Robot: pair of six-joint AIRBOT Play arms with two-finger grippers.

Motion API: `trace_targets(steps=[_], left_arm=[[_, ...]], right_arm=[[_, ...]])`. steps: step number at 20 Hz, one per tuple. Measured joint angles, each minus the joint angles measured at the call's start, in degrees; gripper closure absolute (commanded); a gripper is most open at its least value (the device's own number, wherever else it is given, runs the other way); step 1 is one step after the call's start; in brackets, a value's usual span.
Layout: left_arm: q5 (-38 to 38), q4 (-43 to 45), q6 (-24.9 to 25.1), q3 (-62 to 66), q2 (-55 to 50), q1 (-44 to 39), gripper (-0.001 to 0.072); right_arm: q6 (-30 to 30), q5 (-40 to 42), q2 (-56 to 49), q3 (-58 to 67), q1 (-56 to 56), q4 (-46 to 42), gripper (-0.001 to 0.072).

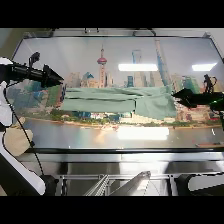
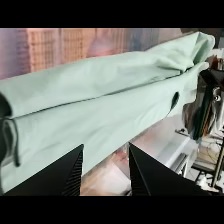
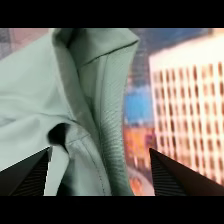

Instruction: Fold the shirts.

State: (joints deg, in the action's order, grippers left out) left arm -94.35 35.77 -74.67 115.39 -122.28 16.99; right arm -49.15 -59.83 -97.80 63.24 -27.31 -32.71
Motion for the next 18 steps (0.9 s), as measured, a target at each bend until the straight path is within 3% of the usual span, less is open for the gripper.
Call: trace_targets(steps=[3,5,6,8,12,18], left_arm=[[-0.07,0.11,-0.46,-1.86,0.00,-2.29,0.0425],[-0.44,0.11,-0.81,-2.54,0.04,-4.26,0.0716],[-0.59,0.09,-0.55,-2.73,0.07,-5.35,0.0713],[-0.83,0.07,0.13,-2.99,0.11,-8.07,0.0715],[2.25,0.35,1.40,-3.19,0.13,-15.39,0.0715],[16.22,7.45,2.03,-3.23,0.11,-30.64,0.0712]], right_arm=[[-0.04,-0.72,-1.90,0.46,2.10,1.90,0.0048],[0.74,-1.11,-2.75,0.61,4.11,2.71,0.0258],[0.76,-1.11,-3.10,0.74,5.11,2.75,0.0348],[0.94,-1.29,-3.69,1.07,7.04,2.64,0.0692],[1.14,-3.80,-3.98,2.32,8.76,3.74,0.0688],[0.48,-14.82,-1.57,5.62,4.59,2.58,0.0688]])
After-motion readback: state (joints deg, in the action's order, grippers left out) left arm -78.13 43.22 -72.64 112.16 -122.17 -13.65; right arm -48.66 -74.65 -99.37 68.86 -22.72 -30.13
